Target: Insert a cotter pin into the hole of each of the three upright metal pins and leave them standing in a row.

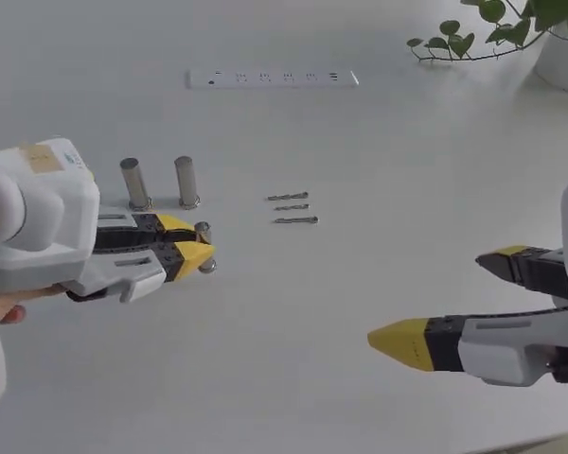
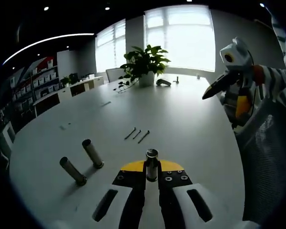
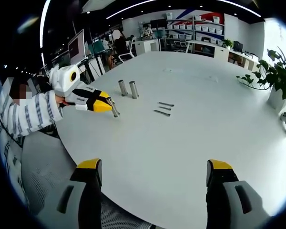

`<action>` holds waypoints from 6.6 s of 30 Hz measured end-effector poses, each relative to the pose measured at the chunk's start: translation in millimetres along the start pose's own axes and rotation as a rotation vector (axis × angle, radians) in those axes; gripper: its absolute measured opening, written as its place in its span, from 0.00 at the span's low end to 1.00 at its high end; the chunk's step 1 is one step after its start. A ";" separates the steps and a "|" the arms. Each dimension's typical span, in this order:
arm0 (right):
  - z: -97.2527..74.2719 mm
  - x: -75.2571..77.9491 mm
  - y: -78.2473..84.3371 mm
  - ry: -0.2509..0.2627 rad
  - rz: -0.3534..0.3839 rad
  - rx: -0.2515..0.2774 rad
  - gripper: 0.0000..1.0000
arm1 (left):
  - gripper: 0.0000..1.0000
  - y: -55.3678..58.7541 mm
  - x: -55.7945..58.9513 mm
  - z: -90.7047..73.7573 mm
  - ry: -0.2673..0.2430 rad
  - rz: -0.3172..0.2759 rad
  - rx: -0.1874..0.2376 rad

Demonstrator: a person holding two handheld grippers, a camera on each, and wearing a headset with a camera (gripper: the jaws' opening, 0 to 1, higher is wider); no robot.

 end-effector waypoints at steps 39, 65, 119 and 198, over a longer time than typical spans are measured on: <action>-1.6 -2.0 5.6 -0.015 0.010 0.006 0.88 | 0.06 0.7 20.6 12.3 0.058 -0.043 -0.015; -4.6 -0.8 3.6 -0.025 0.014 0.023 0.87 | 0.70 -16.2 17.7 -34.0 0.031 -0.087 0.092; 37.9 83.5 -80.4 -0.090 -0.276 -0.006 0.70 | 0.99 34.0 34.5 -98.5 -0.017 -0.239 -0.110; 203.3 40.1 -123.9 -0.357 -0.898 -0.473 0.02 | 0.90 28.6 75.8 -113.7 -0.085 -0.327 -0.020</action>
Point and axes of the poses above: the centre of the closed fingertips' face, and the gripper's own axes: z roughly forward along the fingers, x roughly to its right, y roughly out of its underside, the point moved 10 cm from there along -z, roughly backward along the fingers, and after that the axes turned 1 degree about x, right-handed, at the moved point
